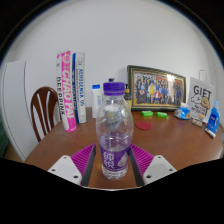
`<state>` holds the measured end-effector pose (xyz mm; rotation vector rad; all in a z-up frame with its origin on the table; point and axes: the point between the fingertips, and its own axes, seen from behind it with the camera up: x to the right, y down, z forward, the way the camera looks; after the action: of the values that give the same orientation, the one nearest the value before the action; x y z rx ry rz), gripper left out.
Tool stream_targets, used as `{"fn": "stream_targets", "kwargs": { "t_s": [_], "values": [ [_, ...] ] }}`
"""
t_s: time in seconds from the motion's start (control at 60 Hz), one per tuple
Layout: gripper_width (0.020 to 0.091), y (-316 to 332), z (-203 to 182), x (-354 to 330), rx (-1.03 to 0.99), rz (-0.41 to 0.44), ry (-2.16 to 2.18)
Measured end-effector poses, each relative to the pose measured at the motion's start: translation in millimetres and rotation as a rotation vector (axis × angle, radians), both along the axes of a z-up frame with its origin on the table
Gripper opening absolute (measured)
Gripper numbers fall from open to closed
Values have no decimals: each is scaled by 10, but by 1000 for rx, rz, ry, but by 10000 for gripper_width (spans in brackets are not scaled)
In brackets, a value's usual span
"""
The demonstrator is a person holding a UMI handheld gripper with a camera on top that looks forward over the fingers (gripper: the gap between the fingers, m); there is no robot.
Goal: Pour water
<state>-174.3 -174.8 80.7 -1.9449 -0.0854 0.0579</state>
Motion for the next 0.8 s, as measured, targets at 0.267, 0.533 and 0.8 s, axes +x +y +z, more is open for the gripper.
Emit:
{"fn": "stream_targets", "kwargs": {
  "t_s": [0.267, 0.533, 0.8],
  "values": [
    [394, 97, -13, 93, 12, -56, -13],
    [370, 393, 577, 466, 46, -90, -197],
    [368, 1354, 1261, 1199, 62, -74, -717]
  ]
}}
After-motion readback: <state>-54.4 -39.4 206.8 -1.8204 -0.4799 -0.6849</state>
